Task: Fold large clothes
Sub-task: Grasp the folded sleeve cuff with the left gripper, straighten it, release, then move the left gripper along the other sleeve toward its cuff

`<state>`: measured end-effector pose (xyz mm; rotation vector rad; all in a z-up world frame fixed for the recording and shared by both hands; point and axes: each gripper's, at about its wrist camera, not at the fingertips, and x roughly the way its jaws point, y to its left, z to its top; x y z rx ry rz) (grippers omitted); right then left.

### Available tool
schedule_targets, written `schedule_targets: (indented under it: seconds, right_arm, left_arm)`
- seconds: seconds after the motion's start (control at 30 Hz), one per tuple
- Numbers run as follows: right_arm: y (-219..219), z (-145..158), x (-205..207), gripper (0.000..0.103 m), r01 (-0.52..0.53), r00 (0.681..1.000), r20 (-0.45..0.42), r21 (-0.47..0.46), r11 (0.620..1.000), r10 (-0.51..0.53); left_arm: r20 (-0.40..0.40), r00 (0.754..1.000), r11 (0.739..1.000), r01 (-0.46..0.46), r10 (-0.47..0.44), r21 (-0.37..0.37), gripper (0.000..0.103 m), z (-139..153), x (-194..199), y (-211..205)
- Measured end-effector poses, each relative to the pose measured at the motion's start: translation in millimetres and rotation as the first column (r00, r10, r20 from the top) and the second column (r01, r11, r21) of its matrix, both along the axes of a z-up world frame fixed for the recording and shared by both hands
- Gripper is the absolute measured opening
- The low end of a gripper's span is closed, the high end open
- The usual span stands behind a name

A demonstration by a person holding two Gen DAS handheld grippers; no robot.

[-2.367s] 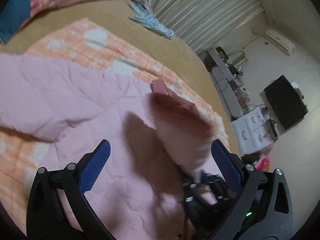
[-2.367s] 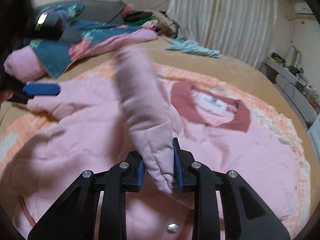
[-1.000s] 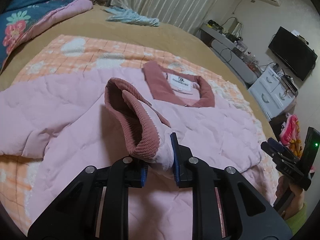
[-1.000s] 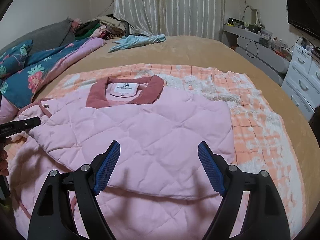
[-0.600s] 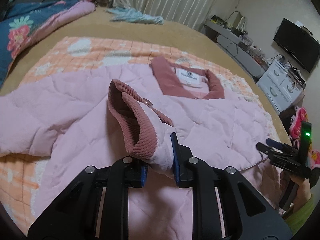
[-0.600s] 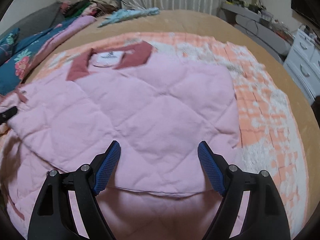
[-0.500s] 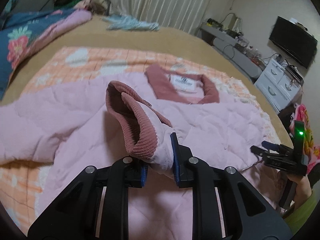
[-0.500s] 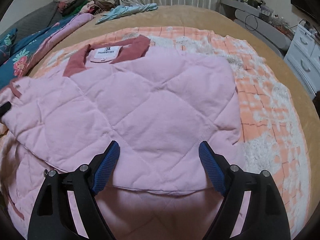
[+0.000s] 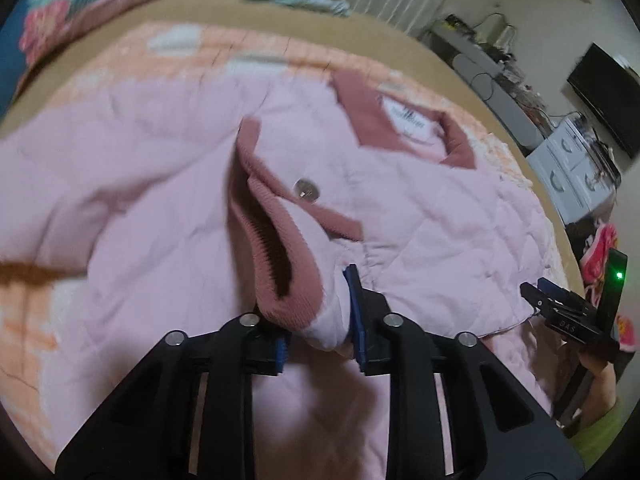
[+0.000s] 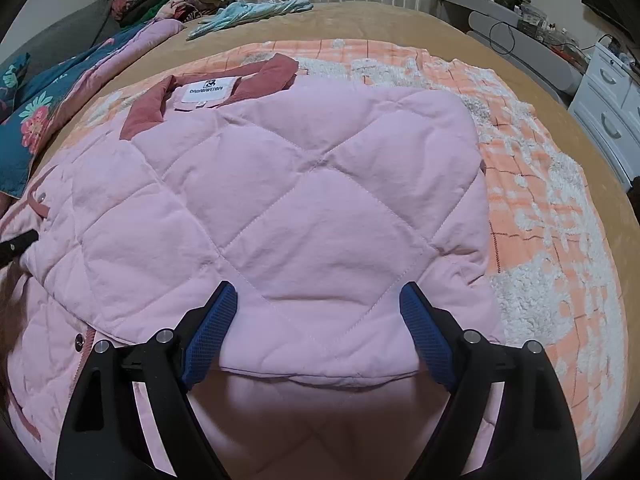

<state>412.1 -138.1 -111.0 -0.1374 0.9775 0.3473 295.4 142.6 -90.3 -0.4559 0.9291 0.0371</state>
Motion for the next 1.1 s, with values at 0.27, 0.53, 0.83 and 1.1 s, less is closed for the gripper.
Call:
schedule_targets:
  seconds: [0.27,0.53,0.83,1.1]
  right_arm:
    - [-2.0,4.5,-2.1,0.088,0.000,1.000,0.000,0.019,1.000,0.000]
    - [6.9,27.8,-16.3,0.096,-0.025,0.999,0.029,0.096,0.995,0.023]
    - [32.7,56.5,-42.3,0.098,-0.084,0.992,0.107,0.147,0.986,0.069]
    - [48.1,73.0,-59.7,0.099,-0.092,0.988,0.137,0.167,0.982,0.069]
  left_arm:
    - [-0.018,1.000,1.000,-0.008,0.009,0.018,0.036,1.6,-6.2,2.2]
    - [-0.014,0.998,0.998,-0.054,0.055,0.041,0.076,19.9,-24.5,15.0]
    - [-0.006,0.994,0.990,-0.111,0.112,0.091,0.094,43.0,-39.4,24.4]
    - [0.000,0.988,0.981,-0.153,0.154,0.118,0.094,50.2,-54.7,36.2]
